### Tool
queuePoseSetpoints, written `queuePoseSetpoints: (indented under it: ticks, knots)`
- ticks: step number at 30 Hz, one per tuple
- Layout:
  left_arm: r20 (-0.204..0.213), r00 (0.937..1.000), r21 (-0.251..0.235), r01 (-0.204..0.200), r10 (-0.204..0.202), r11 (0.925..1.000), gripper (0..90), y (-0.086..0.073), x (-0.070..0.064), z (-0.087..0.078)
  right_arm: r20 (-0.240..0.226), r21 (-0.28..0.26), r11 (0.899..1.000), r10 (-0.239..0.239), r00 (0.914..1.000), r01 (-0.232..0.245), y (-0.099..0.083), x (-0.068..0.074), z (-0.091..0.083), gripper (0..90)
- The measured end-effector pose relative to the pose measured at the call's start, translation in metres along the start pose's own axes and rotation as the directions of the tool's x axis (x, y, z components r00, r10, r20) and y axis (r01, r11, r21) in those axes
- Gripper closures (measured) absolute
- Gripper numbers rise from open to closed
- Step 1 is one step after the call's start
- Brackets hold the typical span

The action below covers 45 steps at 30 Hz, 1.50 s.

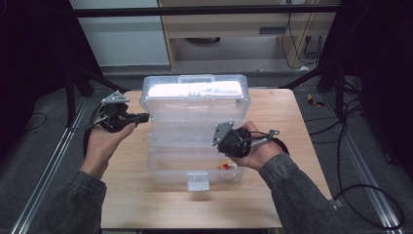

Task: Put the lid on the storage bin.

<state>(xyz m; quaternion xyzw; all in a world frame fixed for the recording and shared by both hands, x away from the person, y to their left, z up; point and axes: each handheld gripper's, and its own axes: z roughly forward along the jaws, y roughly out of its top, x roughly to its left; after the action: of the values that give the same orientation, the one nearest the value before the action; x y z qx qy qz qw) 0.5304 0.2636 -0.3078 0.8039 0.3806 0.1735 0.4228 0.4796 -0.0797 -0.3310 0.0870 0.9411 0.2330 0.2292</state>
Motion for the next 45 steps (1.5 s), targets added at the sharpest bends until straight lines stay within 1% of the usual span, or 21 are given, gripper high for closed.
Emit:
queuePoseSetpoints:
  ticks: [3,13,17,26,28,30,31,32,33,34,35,37,38,39,40,41,43,45]
  knots:
    - [0.000,1.0000,0.001,-0.004,0.004,1.0000,89.7,0.000,-0.001,0.001,0.003,0.001,1.000,0.000,1.0000,0.000,0.000,0.000,0.000,79.4]
    - [0.003,1.0000,-0.006,0.009,-0.009,0.9999,89.7,0.001,0.000,0.006,-0.006,0.009,1.000,-0.007,1.0000,0.007,0.000,-0.001,0.000,79.5]
    - [-0.001,0.9999,-0.014,0.016,-0.016,0.9998,89.7,0.000,0.000,0.004,-0.007,0.008,1.000,-0.005,1.0000,0.005,0.000,0.000,0.000,79.6]
    - [0.004,0.9997,-0.023,0.025,-0.025,0.9994,89.7,-0.005,0.004,0.001,-0.010,0.014,1.000,-0.005,0.9999,0.005,-0.001,0.003,0.000,79.5]
    - [0.006,0.9996,-0.025,0.029,-0.029,0.9993,89.7,-0.006,0.004,0.001,-0.013,0.020,1.000,-0.014,0.9998,0.015,-0.001,0.003,0.000,79.6]
    - [0.004,0.9995,-0.029,0.030,-0.030,0.9991,89.7,-0.008,0.004,0.000,-0.014,0.019,1.000,-0.014,0.9998,0.014,-0.001,0.005,0.001,79.6]
    - [0.009,0.9991,-0.036,0.042,-0.041,0.9985,89.7,-0.010,0.004,-0.001,-0.015,0.021,1.000,-0.015,0.9998,0.016,-0.002,0.005,0.001,79.6]
    - [0.009,0.9991,-0.036,0.042,-0.041,0.9985,89.7,-0.010,0.004,-0.001,-0.015,0.021,1.000,-0.015,0.9998,0.016,-0.002,0.005,0.001,79.6]
    - [0.016,0.9991,-0.035,0.041,-0.040,0.9986,89.7,-0.011,0.004,-0.001,-0.018,0.022,1.000,-0.020,0.9996,0.021,-0.002,0.006,0.001,79.7]
    - [0.023,0.9984,-0.040,0.051,-0.051,0.9979,89.8,-0.012,0.004,-0.001,-0.017,0.023,1.000,-0.017,0.9997,0.018,-0.002,0.007,0.001,79.9]
    - [0.038,0.9980,-0.042,0.053,-0.051,0.9977,89.7,-0.014,0.004,-0.002,-0.021,0.028,0.999,-0.018,0.9996,0.018,-0.003,0.008,0.002,80.3]
    - [0.036,0.9981,-0.041,0.051,-0.050,0.9979,89.8,-0.016,0.004,-0.002,-0.023,0.029,0.999,-0.022,0.9995,0.023,-0.003,0.008,0.002,80.4]
    - [0.040,0.9976,-0.046,0.058,-0.056,0.9973,89.8,-0.018,0.003,-0.003,-0.027,0.034,0.999,-0.020,0.9994,0.021,-0.002,0.009,0.002,80.7]
    - [0.039,0.9978,-0.049,0.056,-0.054,0.9972,89.8,-0.019,0.003,-0.004,-0.027,0.034,0.999,-0.020,0.9994,0.021,-0.002,0.009,0.002,80.7]
    - [0.044,0.9975,-0.055,0.058,-0.056,0.9968,89.8,-0.020,0.003,-0.005,-0.029,0.035,0.999,-0.028,0.9992,0.029,-0.002,0.009,0.002,80.7]
    - [0.050,0.9958,-0.072,0.081,-0.077,0.9941,89.8,-0.022,0.000,-0.004,-0.033,0.035,0.999,-0.026,0.9991,0.027,-0.002,0.010,0.003,80.8]
    - [0.054,0.9957,-0.068,0.078,-0.075,0.9946,89.8,-0.023,-0.001,-0.003,-0.030,0.038,0.999,-0.029,0.9991,0.030,-0.002,0.011,0.003,80.8]
    - [0.048,0.9973,-0.059,0.059,-0.056,0.9965,89.8,-0.025,-0.002,-0.004,-0.031,0.039,0.999,-0.033,0.9990,0.034,-0.003,0.012,0.003,80.9]
